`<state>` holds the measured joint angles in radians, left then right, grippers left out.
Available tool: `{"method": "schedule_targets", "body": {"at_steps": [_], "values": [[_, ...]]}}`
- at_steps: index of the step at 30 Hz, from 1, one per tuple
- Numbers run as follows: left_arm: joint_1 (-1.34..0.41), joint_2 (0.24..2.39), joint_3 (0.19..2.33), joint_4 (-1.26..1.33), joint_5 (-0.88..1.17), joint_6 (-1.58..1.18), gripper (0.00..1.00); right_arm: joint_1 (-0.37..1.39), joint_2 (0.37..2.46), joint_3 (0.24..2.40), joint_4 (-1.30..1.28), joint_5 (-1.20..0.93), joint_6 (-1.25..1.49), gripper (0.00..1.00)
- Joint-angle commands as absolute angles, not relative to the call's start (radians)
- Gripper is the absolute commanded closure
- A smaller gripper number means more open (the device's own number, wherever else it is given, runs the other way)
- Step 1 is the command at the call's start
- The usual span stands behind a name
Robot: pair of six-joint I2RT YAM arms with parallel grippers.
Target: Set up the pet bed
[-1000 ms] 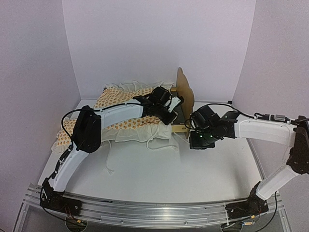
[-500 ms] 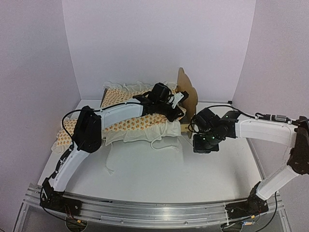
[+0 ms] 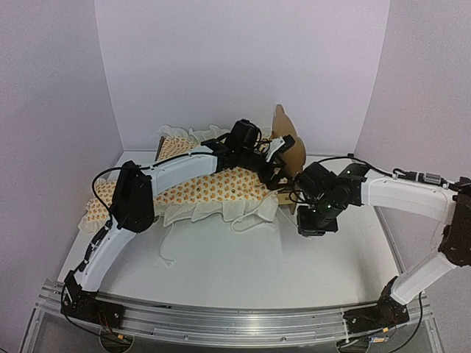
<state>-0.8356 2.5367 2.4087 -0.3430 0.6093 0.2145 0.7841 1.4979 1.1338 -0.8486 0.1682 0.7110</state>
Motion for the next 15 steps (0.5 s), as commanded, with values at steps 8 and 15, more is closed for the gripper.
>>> {"method": "schedule_targets", "body": {"at_steps": [8,15], "values": [[-0.832,2.104,2.161,-0.996,0.824,1.003,0.35,0.68,1.481,1.153,-0.961,-0.05,0.656,1.0],[-0.902,2.051,1.74,-0.881,0.652,1.121,0.41,0.707,1.468,1.364,-0.924,-0.148,0.526,1.0]]}}
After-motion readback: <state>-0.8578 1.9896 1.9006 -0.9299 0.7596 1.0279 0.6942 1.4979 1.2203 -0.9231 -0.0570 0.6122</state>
